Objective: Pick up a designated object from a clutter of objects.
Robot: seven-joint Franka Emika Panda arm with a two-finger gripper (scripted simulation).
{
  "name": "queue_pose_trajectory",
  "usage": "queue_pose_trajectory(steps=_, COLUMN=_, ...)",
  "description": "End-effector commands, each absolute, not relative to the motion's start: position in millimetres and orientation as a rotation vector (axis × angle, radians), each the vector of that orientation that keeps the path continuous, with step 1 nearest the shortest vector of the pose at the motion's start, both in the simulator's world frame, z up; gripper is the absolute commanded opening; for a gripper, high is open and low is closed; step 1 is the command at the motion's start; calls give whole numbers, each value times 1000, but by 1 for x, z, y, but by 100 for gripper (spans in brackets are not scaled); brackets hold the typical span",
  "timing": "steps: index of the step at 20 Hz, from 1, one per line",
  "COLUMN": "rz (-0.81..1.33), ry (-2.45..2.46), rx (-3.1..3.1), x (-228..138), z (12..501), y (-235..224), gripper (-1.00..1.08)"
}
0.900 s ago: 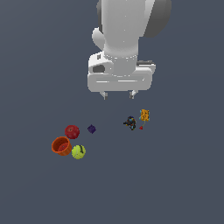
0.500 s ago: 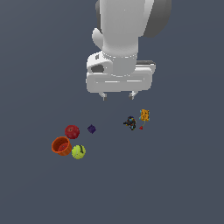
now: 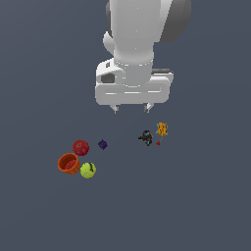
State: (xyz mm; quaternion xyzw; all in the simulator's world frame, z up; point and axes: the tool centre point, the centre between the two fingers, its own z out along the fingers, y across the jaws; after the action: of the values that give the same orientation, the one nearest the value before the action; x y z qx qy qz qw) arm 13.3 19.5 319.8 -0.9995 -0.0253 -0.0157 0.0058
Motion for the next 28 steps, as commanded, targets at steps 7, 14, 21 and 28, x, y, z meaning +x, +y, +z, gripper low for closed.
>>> queue_pose_trajectory(steps=7, rz=-40, ry=68, rx=-3120, x=17, z=284, y=2, gripper=100)
queue_pose_trajectory(steps=14, rz=-27, ry=326, rx=-3095, x=16, z=224, y=-29, gripper=100)
queue_pose_trajectory(steps=21, rz=-11, ry=668, rx=-3044, x=1, z=149, y=-72, gripper=100)
queue_pose_trajectory(steps=28, rz=-3, ry=913, rx=-2994, x=-20, z=98, y=-103, gripper=100)
